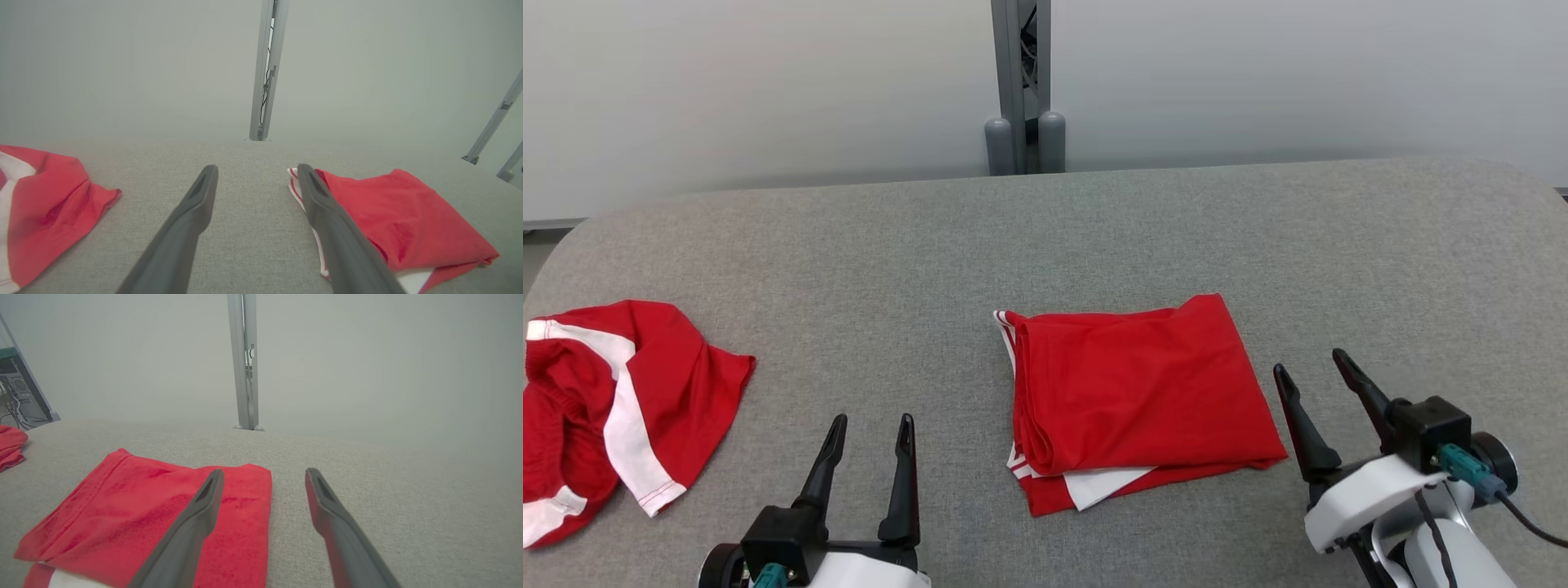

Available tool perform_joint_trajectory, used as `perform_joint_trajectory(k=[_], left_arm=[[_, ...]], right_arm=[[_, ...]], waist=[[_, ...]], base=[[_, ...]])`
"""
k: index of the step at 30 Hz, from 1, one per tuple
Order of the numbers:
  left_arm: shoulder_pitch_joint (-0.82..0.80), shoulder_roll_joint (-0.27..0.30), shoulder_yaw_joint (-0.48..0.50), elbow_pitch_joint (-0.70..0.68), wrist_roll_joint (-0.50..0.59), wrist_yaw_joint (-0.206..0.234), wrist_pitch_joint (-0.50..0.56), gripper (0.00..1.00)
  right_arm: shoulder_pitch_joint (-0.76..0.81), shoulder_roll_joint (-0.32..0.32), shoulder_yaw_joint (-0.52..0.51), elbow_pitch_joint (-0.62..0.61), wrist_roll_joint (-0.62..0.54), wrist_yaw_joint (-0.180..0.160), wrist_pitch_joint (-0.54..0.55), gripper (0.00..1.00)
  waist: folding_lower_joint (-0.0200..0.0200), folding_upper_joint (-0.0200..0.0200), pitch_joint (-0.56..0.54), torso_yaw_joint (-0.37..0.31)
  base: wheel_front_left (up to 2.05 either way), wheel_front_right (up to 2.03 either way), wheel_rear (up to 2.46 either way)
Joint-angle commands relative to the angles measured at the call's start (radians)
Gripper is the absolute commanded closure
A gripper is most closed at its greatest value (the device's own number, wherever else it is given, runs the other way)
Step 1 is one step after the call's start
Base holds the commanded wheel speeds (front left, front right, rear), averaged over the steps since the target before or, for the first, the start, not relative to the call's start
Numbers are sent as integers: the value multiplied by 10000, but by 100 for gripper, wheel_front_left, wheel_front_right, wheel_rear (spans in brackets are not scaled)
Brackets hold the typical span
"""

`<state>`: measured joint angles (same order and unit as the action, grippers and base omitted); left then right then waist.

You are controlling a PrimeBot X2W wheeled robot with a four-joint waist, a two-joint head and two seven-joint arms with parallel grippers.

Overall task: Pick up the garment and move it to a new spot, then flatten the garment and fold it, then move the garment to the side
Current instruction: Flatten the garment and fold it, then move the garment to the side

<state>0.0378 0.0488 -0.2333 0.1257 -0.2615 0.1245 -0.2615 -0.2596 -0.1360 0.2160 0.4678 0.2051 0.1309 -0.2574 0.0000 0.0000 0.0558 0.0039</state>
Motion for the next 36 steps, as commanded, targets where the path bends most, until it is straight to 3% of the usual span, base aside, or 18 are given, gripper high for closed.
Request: perform_joint_trajectory(k=[1, 16, 36], left_arm=[[134, 38, 92, -27, -50, 73, -32, 0], [678, 36, 317, -107, 305, -70, -32, 0], [894, 36, 417, -483, 505, -168, -32, 0]], right_arm=[[338, 50, -180, -180, -207, -3, -94, 0], [2688, 560, -1040, -2950, -667, -3, -102, 0], [2883, 716, -789, -3038, -589, -3, -104, 0]], waist=[[0, 0, -146, -67], [0, 0, -642, -137], [0, 0, -540, -173]], base=[[0, 0, 0], [0, 0, 0], [0, 0, 0]])
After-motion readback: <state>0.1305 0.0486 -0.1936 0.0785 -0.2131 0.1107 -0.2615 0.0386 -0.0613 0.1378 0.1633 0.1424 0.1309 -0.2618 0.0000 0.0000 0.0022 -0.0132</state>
